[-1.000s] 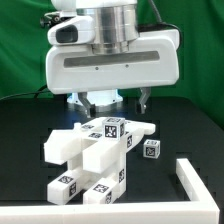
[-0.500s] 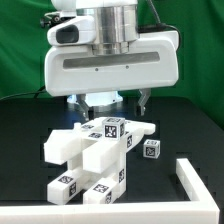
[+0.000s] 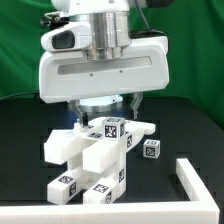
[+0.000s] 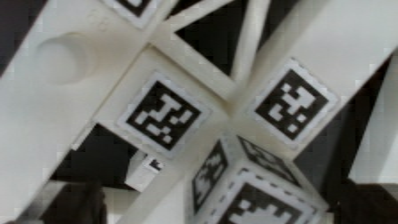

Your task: Assemble chair

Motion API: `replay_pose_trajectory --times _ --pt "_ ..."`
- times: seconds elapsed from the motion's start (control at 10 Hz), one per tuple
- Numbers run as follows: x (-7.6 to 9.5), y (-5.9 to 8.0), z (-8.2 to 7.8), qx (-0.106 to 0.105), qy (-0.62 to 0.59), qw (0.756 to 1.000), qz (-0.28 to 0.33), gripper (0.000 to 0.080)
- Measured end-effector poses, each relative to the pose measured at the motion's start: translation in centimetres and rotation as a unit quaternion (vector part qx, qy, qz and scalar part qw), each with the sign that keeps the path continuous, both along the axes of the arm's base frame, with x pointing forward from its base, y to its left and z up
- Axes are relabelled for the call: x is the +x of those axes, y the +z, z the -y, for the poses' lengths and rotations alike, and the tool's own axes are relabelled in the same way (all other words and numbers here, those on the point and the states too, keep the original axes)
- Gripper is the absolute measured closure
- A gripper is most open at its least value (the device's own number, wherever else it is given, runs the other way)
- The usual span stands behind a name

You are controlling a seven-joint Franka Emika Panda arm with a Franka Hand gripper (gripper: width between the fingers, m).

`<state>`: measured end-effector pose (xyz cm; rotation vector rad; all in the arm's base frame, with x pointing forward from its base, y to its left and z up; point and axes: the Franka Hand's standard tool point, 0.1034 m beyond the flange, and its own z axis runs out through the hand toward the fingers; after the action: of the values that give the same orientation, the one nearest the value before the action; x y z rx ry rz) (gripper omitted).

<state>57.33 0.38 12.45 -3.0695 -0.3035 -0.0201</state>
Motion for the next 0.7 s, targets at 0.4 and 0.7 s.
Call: replay_pose_trajectory --times 0.4,0.7 --pt "-0.08 -0.14 0.03 0.004 -0.068 0.998 -0.003 0.015" --pt "-0.2 -0.47 0.12 0.026 -0.181 0.983 -0.018 0.015"
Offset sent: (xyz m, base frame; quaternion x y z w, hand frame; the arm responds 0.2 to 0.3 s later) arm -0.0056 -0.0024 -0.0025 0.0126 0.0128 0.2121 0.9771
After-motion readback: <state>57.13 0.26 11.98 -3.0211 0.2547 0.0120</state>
